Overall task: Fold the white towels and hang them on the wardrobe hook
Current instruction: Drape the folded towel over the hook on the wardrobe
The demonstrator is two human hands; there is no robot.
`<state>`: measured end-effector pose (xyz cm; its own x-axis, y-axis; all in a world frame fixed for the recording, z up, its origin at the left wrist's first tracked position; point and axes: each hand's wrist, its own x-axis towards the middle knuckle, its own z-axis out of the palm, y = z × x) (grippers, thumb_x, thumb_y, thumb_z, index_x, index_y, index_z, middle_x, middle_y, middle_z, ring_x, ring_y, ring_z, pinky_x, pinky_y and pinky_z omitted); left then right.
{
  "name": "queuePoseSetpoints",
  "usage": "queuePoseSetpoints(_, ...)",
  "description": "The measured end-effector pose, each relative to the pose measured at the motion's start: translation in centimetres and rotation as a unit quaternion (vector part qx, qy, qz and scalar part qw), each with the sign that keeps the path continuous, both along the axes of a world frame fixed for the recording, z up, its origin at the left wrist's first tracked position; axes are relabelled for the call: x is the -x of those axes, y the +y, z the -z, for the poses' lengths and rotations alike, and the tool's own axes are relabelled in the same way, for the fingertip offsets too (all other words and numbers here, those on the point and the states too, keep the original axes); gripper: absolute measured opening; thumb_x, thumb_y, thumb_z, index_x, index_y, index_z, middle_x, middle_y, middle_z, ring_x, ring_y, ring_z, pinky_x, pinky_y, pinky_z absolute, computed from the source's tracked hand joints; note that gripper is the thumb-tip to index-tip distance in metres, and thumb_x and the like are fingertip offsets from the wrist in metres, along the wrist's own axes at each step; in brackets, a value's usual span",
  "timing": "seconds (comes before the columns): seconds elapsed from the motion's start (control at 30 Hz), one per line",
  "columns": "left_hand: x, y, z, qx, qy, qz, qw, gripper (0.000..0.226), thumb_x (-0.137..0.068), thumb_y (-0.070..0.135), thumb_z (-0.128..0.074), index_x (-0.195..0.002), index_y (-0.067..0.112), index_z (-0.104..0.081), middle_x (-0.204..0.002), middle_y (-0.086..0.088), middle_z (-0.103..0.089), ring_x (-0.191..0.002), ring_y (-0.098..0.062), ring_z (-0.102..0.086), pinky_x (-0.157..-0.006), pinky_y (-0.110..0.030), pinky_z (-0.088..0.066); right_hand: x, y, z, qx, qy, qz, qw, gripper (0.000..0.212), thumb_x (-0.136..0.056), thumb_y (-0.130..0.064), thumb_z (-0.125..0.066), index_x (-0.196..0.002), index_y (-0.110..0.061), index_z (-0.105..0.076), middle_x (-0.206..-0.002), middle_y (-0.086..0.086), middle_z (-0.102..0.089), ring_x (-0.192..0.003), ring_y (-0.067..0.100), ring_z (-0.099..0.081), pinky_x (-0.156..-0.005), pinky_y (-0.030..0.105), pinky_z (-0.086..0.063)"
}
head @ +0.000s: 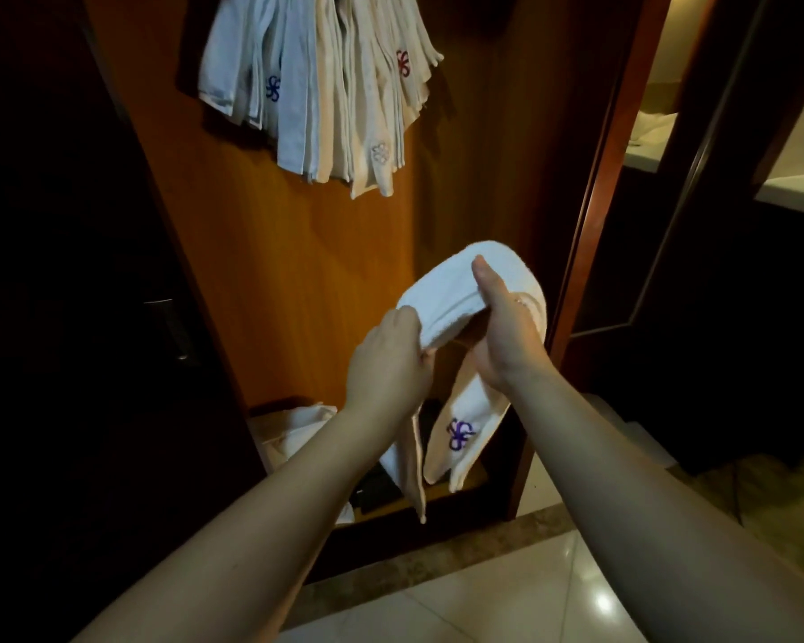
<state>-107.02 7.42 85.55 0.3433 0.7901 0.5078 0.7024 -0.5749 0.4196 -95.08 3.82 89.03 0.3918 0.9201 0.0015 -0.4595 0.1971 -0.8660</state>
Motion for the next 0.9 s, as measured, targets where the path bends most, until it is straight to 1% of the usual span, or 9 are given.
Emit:
queuePoseSetpoints(0.07, 1.2, 1.1, 0.2, 0.017, 0.003, -0.022, 1.0, 0.016, -0.093, 0.013, -0.059, -0.096, 0.02, -0.046, -0.096, 0.0, -0.053, -0.075, -0.018, -0.053, -0.058, -0.035, -0.047, -0.5, 0.1, -0.7, -0.007, -0.008, 0.034, 0.999, 0.021, -0.092, -0.036, -0.068, -0.104, -0.022, -0.058, -0.097, 0.002, -0.073, -0.098, 0.021, -0.07, -0.089, 0.042, -0.056)
queuePoseSetpoints(0.1, 1.8, 1.6, 0.0, 0.016, 0.0, -0.03, 0.999, 0.016, -0.092, 0.009, -0.058, -0.093, 0.02, -0.045, -0.093, 0.0, -0.051, -0.072, -0.017, -0.05, -0.055, -0.033, -0.041, -0.8, 0.1, -1.0, -0.021, -0.006, 0.049, 0.999, 0.02, -0.093, -0.036, -0.067, -0.104, -0.023, -0.056, -0.098, 0.002, -0.072, -0.097, 0.02, -0.07, -0.086, 0.043, -0.058)
queuePoseSetpoints(0.23, 2.3, 2.7, -1.8, -0.004, -0.029, -0.028, 0.999, 0.014, -0.091, 0.007, -0.057, -0.088, 0.016, -0.047, -0.09, 0.001, -0.047, -0.067, -0.013, -0.043, -0.053, -0.03, -0.033, -0.6, 0.3, -0.6, -0.017, -0.066, 0.043, 0.997, 0.057, -0.077, -0.058, -0.074, -0.121, -0.026, -0.056, -0.119, 0.002, -0.068, -0.117, 0.022, -0.063, -0.105, 0.047, -0.049)
queuePoseSetpoints(0.33, 2.4, 3.2, -2.5, -0.031, -0.031, -0.012, 0.999, 0.015, -0.094, 0.009, -0.056, -0.087, 0.017, -0.046, -0.092, 0.001, -0.046, -0.067, -0.011, -0.041, -0.053, -0.027, -0.033, 0.3, 0.5, 0.4, 0.061, -0.242, 0.049, 0.967, 0.056, -0.089, -0.059, -0.063, -0.134, -0.026, -0.055, -0.135, -0.005, -0.057, -0.126, 0.013, -0.047, -0.114, 0.038, -0.03)
queuePoseSetpoints(0.43, 3.0, 3.6, -2.4, -0.072, -0.018, 0.003, 0.997, 0.013, -0.095, 0.012, -0.057, -0.089, 0.017, -0.046, -0.092, 0.002, -0.044, -0.07, -0.014, -0.043, -0.053, -0.026, -0.03, 0.3, 0.7, 0.3, 0.087, -0.285, 0.095, 0.95, 0.072, -0.093, -0.063, -0.052, -0.151, -0.023, -0.04, -0.148, 0.002, -0.046, -0.134, 0.021, -0.042, -0.114, 0.039, -0.028)
queuePoseSetpoints(0.5, 3.1, 3.6, -2.2, -0.091, -0.013, 0.009, 0.996, 0.01, -0.094, 0.011, -0.06, -0.094, 0.014, -0.051, -0.097, -0.001, -0.048, -0.075, -0.016, -0.047, -0.057, -0.027, -0.038, 0.5, 0.6, -0.4, 0.096, -0.291, 0.094, 0.947, 0.064, -0.095, -0.064, -0.048, -0.144, -0.023, -0.047, -0.137, -0.001, -0.052, -0.131, 0.022, -0.046, -0.116, 0.041, -0.032)
queuePoseSetpoints(0.67, 2.9, 3.9, -1.1, -0.065, -0.044, -0.002, 0.997, 0.021, -0.092, 0.01, -0.065, -0.11, 0.015, -0.055, -0.104, 0.003, -0.049, -0.082, -0.011, -0.051, -0.064, -0.025, -0.047, 1.4, 0.9, -1.5, 0.043, -0.232, 0.074, 0.969, 0.025, -0.099, -0.053, -0.05, -0.09, -0.032, -0.061, -0.101, -0.01, -0.069, -0.108, 0.014, -0.063, -0.107, 0.047, -0.047)
queuePoseSetpoints(0.73, 3.4, 4.6, -0.3, -0.036, -0.036, -0.035, 0.998, 0.026, -0.092, 0.017, -0.067, -0.117, 0.017, -0.058, -0.107, 0.004, -0.052, -0.086, -0.009, -0.052, -0.07, -0.026, -0.051, 1.2, 1.1, -2.0, 0.039, -0.215, 0.09, 0.972, 0.022, -0.101, -0.049, -0.049, -0.088, -0.033, -0.059, -0.097, -0.007, -0.07, -0.104, 0.014, -0.065, -0.104, 0.048, -0.05)
queuePoseSetpoints(0.9, 5.2, 6.1, 0.5, -0.001, 0.005, -0.084, 0.996, 0.014, -0.091, 0.026, -0.066, -0.101, 0.02, -0.059, -0.096, 0.005, -0.053, -0.082, -0.013, -0.055, -0.073, -0.036, -0.056, -0.7, 0.9, -3.5, 0.04, -0.256, 0.124, 0.958, 0.031, -0.096, -0.057, -0.049, -0.086, -0.032, -0.064, -0.096, -0.008, -0.073, -0.101, 0.013, -0.068, -0.102, 0.045, -0.051)
